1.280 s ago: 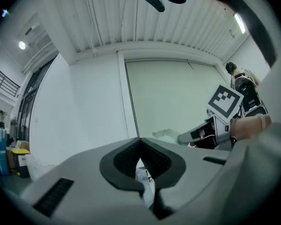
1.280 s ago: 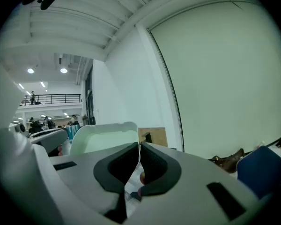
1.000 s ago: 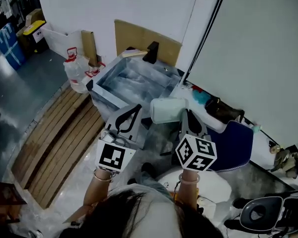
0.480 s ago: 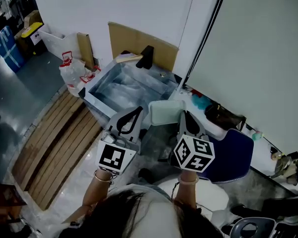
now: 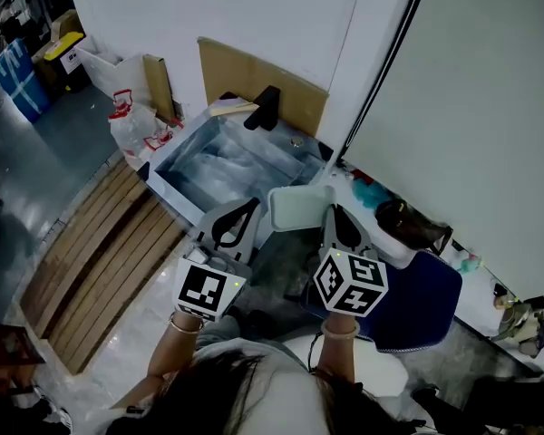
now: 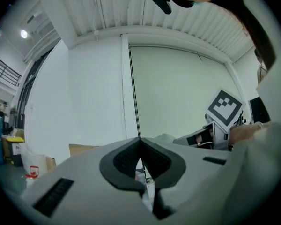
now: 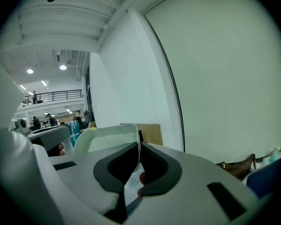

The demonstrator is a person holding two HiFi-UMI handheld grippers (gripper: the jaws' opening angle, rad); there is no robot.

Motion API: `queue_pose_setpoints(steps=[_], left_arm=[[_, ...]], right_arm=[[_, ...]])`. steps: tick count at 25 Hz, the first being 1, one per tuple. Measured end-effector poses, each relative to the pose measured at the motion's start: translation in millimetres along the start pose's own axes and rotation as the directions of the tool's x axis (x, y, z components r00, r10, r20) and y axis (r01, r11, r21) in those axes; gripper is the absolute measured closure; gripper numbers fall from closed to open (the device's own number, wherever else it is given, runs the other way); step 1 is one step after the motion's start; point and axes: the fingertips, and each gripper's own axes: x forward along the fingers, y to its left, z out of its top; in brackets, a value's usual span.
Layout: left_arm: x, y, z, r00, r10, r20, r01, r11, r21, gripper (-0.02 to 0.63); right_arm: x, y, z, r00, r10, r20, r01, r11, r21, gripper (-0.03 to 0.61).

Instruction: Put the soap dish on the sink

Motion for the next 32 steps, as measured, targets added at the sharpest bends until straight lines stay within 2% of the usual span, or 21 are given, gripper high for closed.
queue_pose_setpoints(steps=[4, 10, 16, 32], left_arm=[[15, 3, -2, 1.0, -0.012, -0.003, 0.012, 1.0, 0.026, 0.606], [30, 17, -14, 0.999, -0.015, -0.044, 0.014, 0.999, -0.032, 0.606], [56, 34, -11, 0.998, -0.054, 0.012, 0.053, 0.996, 0.065, 0.606], [100, 78, -18, 0.986, -0.162, 0.027, 0.161, 0.987, 0.026, 0.606]], right_arm=[[13, -8, 1, 1.0, -0.003, -0.005, 0.003, 1.0, 0.016, 0.545], [35, -12, 2, 1.0, -0.021, -0.009, 0.021, 0.999, 0.024, 0.545], [61, -11, 4, 0.999, -0.035, -0.025, 0.035, 0.999, 0.016, 0.545], [112, -9, 10, 0.99, -0.135, -0.038, 0.135, 0.991, 0.008, 0.545]])
